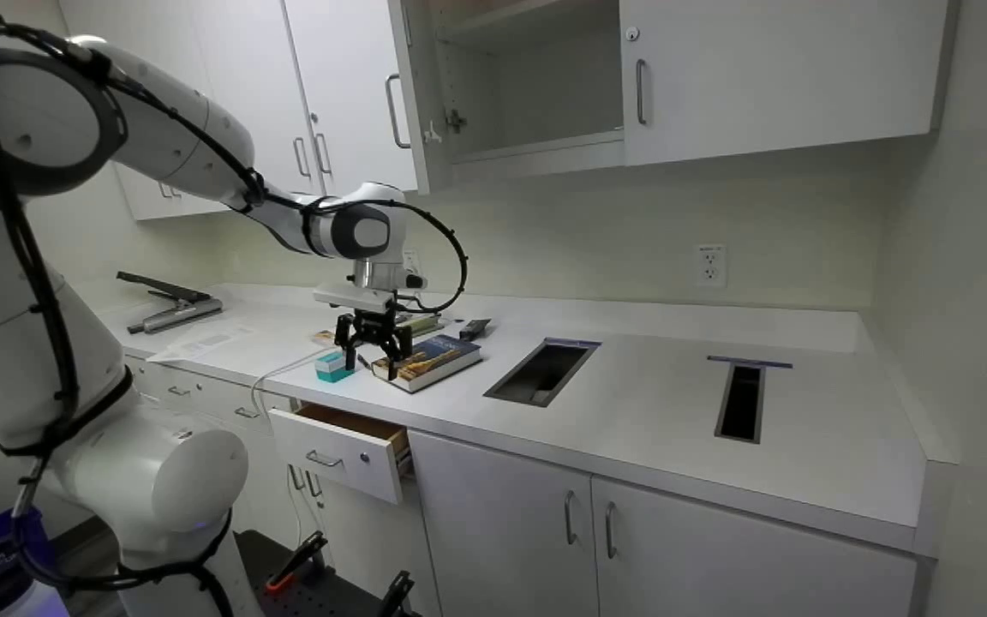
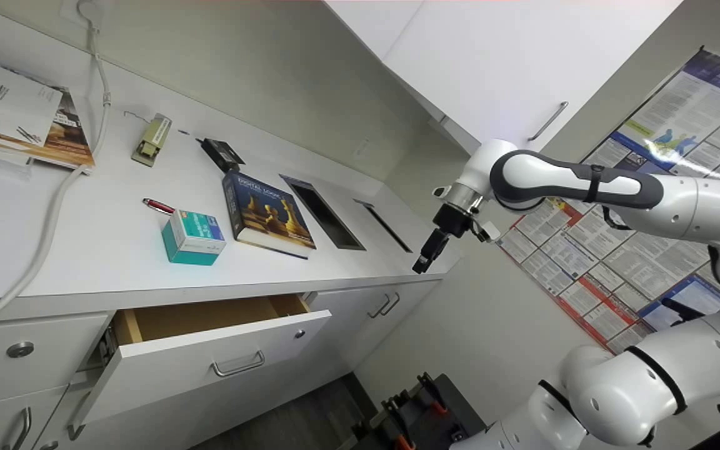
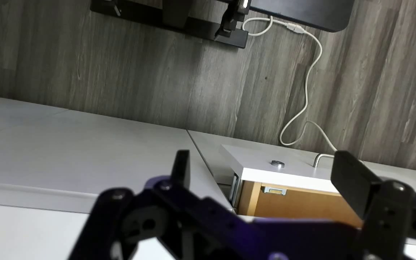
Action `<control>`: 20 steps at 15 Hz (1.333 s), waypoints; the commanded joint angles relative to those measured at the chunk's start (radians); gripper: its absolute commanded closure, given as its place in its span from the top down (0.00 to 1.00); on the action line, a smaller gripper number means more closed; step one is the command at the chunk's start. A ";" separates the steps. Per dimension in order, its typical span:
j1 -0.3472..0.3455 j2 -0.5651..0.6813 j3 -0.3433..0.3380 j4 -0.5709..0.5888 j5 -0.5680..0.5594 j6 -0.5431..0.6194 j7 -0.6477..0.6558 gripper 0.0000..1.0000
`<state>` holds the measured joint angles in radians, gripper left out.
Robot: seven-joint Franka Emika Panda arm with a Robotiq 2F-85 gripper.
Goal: Open the top drawer of the cabinet
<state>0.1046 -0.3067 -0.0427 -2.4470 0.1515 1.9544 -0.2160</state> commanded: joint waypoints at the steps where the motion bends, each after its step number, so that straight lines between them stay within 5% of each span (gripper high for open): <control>1: -0.015 0.000 0.014 0.001 0.004 -0.002 -0.003 1.00; 9: 0.078 0.014 0.116 -0.039 0.013 0.105 -0.065 1.00; 20: 0.246 0.318 0.344 0.070 -0.149 0.389 -0.166 1.00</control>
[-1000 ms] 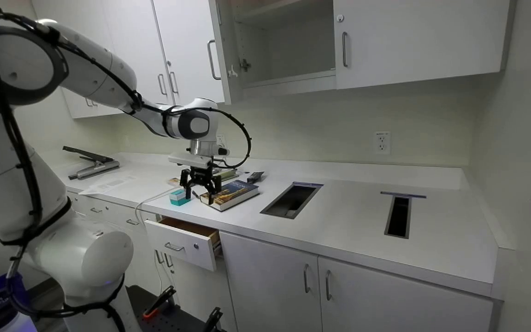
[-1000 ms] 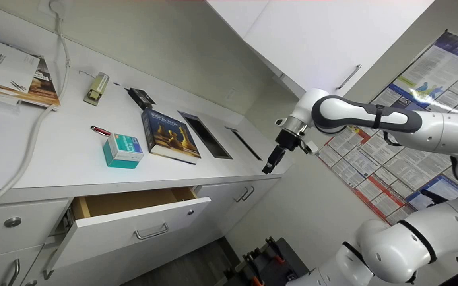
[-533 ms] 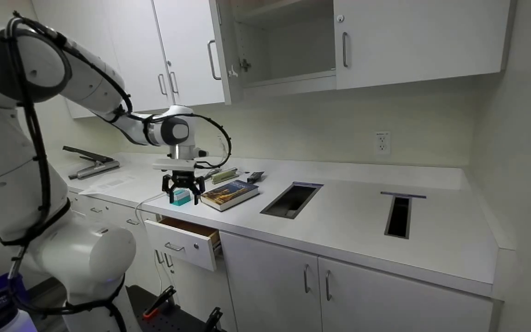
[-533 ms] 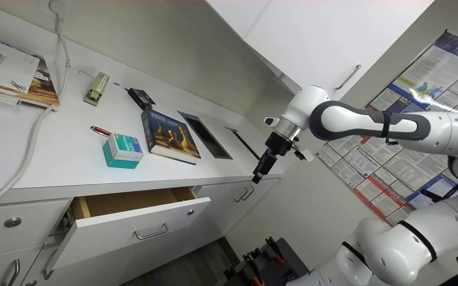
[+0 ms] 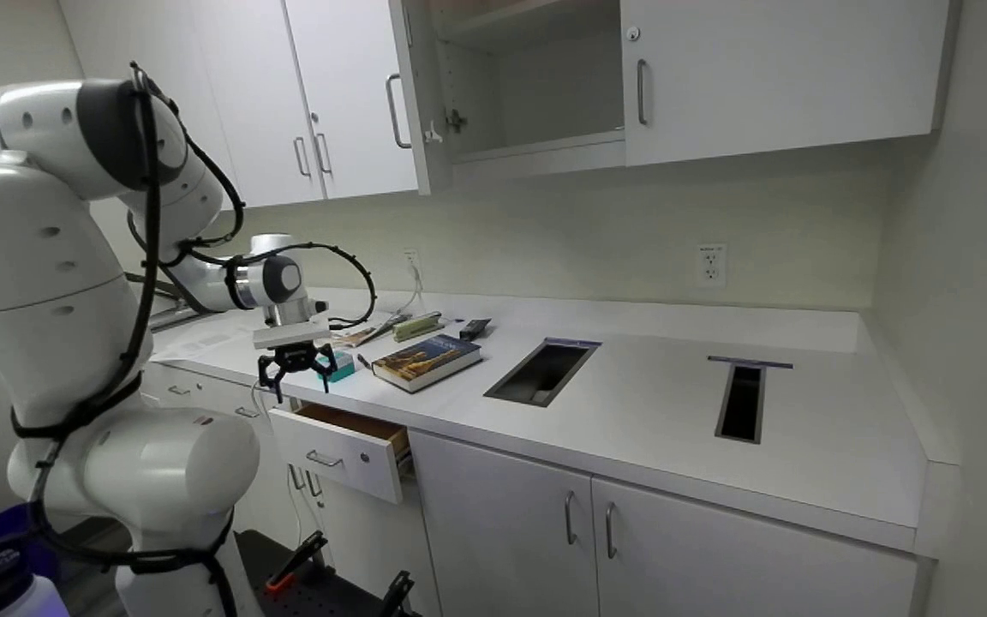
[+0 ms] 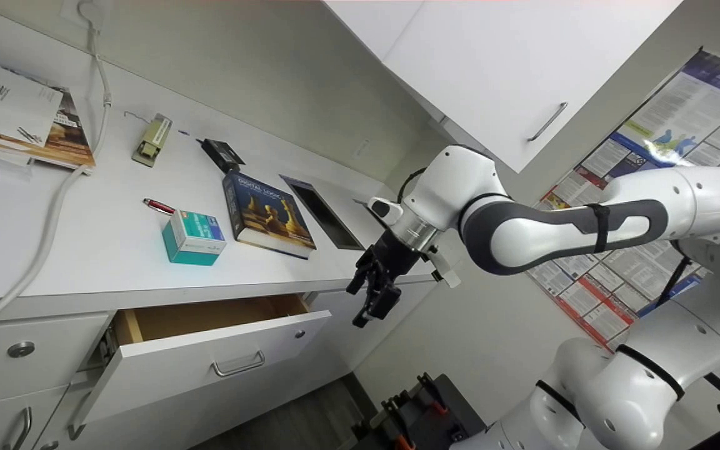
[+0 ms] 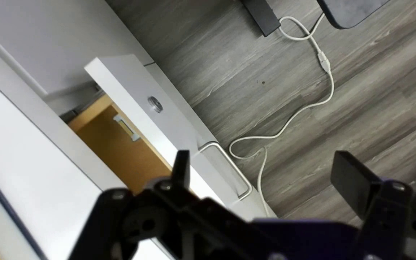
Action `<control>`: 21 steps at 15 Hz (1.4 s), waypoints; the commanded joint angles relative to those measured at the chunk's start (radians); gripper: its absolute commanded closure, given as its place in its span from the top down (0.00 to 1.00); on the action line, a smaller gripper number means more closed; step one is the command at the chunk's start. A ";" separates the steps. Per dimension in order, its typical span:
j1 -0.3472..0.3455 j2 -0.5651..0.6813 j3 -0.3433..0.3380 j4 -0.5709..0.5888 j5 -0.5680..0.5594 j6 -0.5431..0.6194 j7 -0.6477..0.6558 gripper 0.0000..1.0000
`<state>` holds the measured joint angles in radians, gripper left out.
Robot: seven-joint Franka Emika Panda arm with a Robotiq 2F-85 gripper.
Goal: Open the top drawer of the cabinet
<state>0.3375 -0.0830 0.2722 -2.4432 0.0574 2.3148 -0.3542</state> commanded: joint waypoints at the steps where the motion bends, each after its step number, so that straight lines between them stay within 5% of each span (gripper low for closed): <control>1: 0.001 0.029 0.021 0.017 -0.019 0.007 -0.004 1.00; 7: 0.004 0.095 0.041 0.060 -0.045 0.018 -0.013 1.00; 12: 0.013 0.237 0.049 0.178 -0.283 -0.008 -0.053 1.00; 21: 0.008 0.488 0.096 0.401 -0.319 0.027 -0.372 1.00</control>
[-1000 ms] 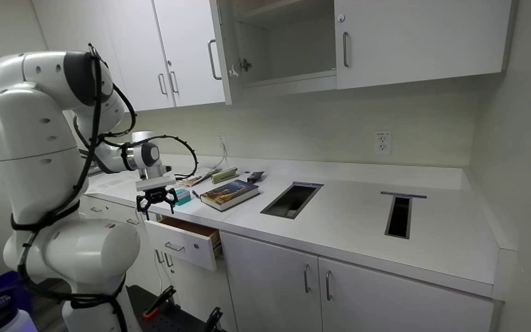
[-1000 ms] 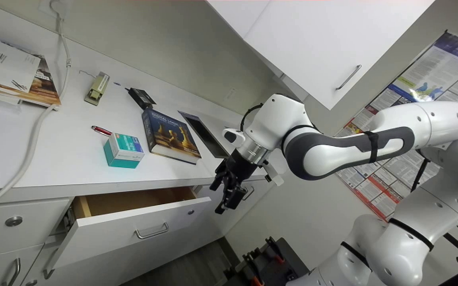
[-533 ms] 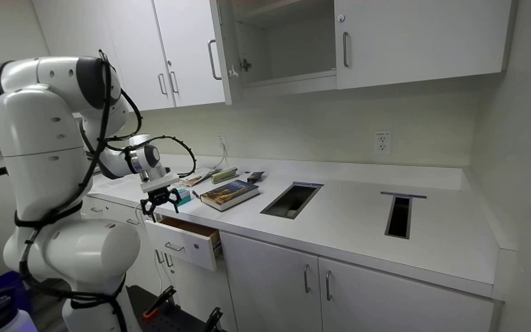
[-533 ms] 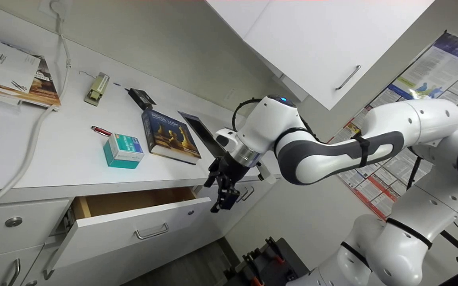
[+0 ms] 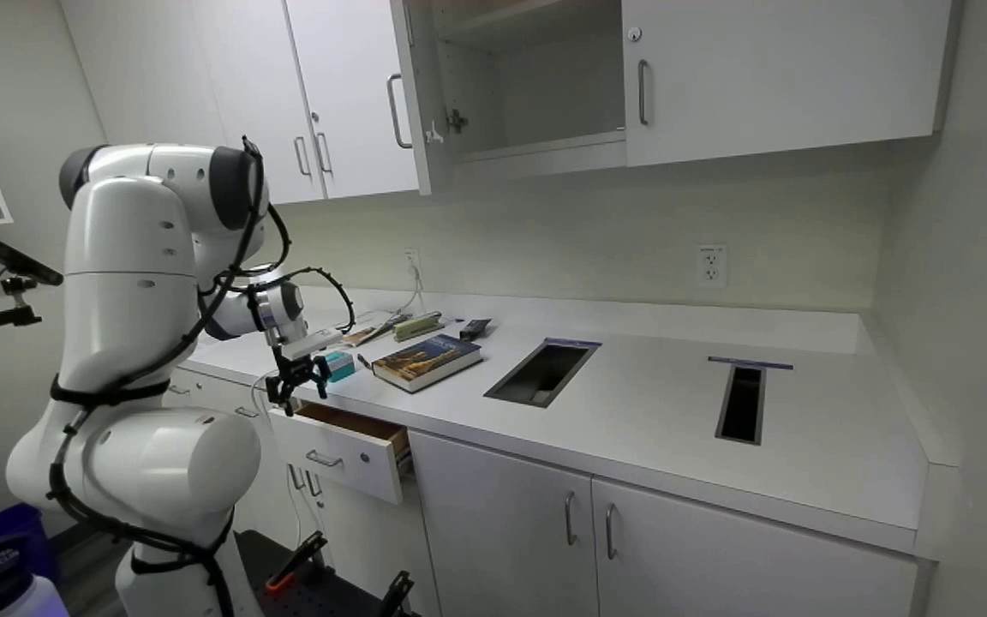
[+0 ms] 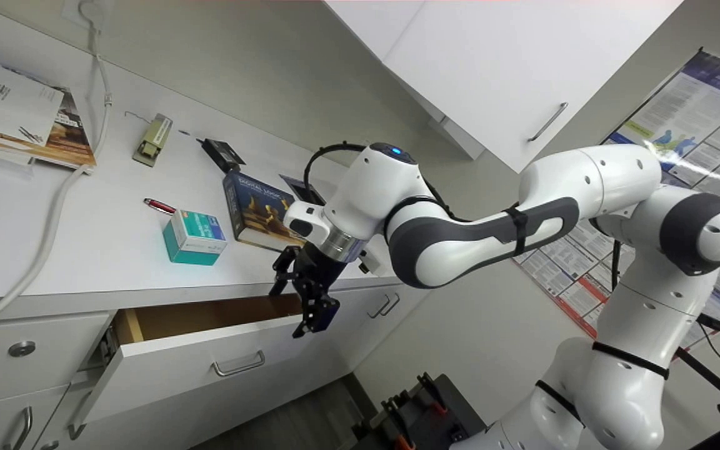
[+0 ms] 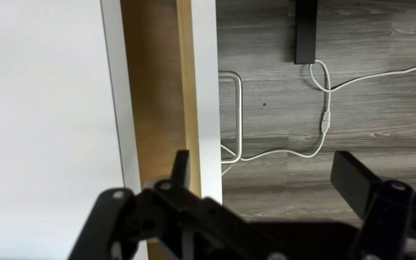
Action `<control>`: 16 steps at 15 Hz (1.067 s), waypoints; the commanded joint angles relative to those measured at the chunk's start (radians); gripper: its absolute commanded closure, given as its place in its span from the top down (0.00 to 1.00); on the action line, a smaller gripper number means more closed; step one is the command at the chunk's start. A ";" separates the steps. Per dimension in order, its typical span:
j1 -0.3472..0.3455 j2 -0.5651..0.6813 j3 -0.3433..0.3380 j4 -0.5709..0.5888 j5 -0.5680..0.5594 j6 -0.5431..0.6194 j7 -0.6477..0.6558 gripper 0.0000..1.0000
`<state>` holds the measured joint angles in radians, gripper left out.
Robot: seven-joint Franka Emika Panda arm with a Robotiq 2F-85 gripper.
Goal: Open the top drawer of the cabinet
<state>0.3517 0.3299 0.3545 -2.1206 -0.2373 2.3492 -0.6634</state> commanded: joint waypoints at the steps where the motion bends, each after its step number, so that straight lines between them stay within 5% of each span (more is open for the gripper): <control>1: -0.001 0.099 0.013 0.094 -0.032 -0.002 -0.077 1.00; 10: 0.059 0.237 -0.012 0.168 -0.176 0.023 -0.048 1.00; 11: 0.062 0.247 -0.011 0.172 -0.182 0.025 -0.048 0.94; 12: 0.063 0.254 -0.010 0.175 -0.184 0.026 -0.049 0.74; 14: 0.067 0.267 -0.009 0.181 -0.188 0.028 -0.049 0.69; 16: 0.070 0.275 -0.008 0.190 -0.193 0.024 -0.048 0.53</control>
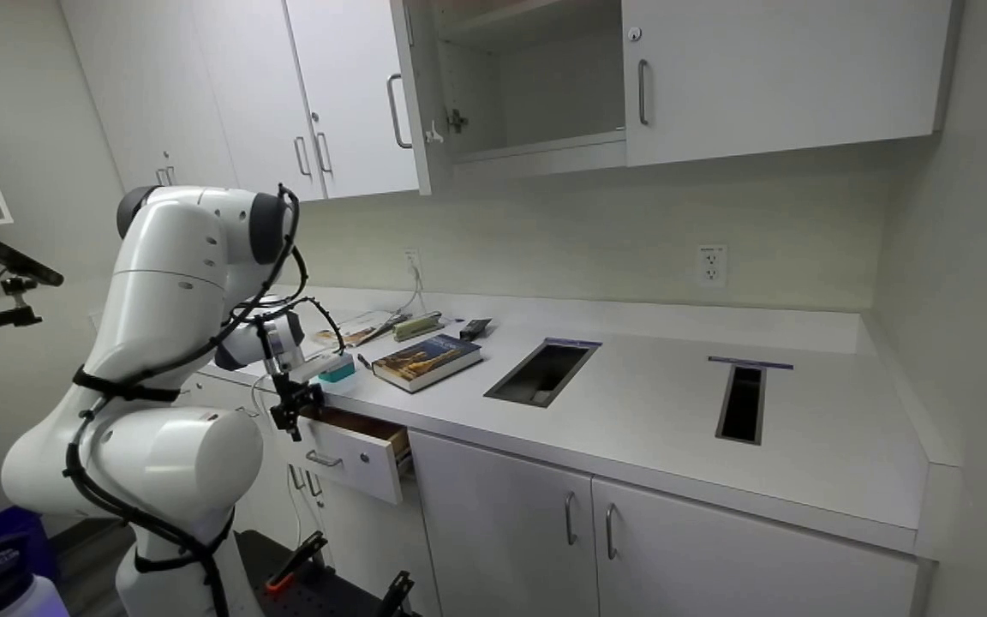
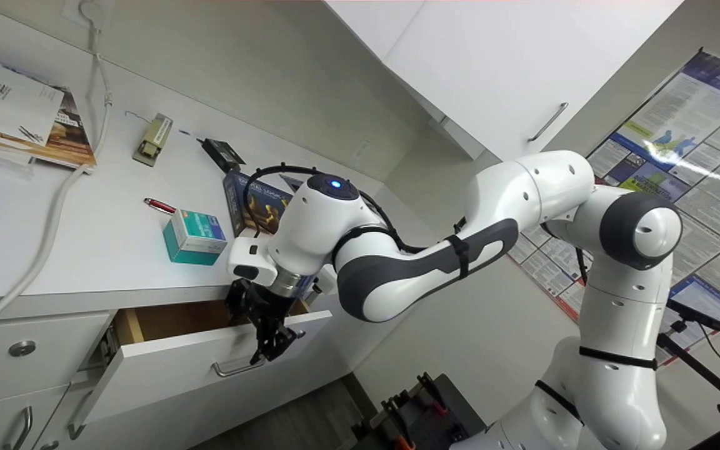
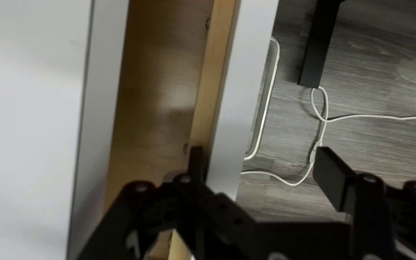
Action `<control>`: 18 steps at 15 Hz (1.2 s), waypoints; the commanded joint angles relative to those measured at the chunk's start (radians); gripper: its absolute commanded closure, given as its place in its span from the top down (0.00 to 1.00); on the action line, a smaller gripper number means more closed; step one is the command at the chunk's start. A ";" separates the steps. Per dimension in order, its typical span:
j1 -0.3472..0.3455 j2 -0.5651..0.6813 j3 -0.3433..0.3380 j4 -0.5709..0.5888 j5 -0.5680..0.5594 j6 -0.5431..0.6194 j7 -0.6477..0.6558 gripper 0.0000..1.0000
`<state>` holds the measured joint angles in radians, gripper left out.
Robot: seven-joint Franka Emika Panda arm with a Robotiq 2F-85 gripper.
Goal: Open the top drawer of the cabinet
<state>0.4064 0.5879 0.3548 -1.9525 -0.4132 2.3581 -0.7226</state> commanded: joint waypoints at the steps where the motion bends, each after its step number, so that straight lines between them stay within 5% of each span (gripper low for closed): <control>1: 0.017 0.018 -0.006 0.026 -0.017 0.011 0.012 0.46; 7: 0.034 0.007 0.010 0.028 -0.007 -0.001 0.033 0.03; 17: 0.043 -0.018 0.026 -0.016 -0.006 -0.066 0.074 0.07; 18: 0.046 -0.021 0.029 -0.020 -0.006 -0.075 0.091 0.26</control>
<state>0.4541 0.5659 0.3822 -1.9756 -0.4187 2.2860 -0.6314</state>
